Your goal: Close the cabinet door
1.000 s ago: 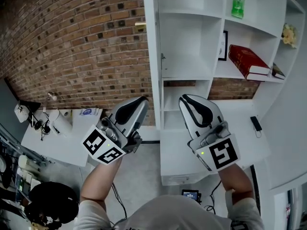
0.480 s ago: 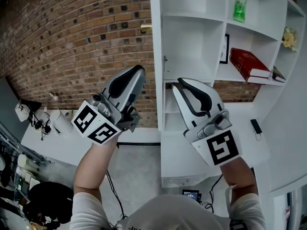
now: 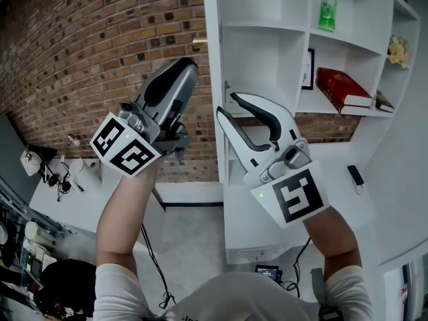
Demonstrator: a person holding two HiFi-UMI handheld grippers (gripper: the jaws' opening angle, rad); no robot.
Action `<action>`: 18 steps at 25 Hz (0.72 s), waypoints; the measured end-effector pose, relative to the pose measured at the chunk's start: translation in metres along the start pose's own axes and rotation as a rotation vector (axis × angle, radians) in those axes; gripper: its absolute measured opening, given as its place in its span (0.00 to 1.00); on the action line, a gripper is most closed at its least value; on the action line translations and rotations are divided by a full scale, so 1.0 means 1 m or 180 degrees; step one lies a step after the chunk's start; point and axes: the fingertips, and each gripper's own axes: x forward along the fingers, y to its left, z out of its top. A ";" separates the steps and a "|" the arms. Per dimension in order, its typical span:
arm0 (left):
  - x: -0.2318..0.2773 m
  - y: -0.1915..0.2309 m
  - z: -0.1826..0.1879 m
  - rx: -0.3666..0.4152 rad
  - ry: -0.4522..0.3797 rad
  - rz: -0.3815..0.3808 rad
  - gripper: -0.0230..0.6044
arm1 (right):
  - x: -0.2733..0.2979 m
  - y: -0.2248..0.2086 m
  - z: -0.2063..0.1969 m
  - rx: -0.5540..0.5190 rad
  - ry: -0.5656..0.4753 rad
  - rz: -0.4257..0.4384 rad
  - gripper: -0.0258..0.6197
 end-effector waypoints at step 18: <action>0.035 0.021 0.014 -0.0563 -0.0260 -0.0373 0.25 | 0.013 -0.009 -0.002 -0.0051 0.0020 -0.0082 0.19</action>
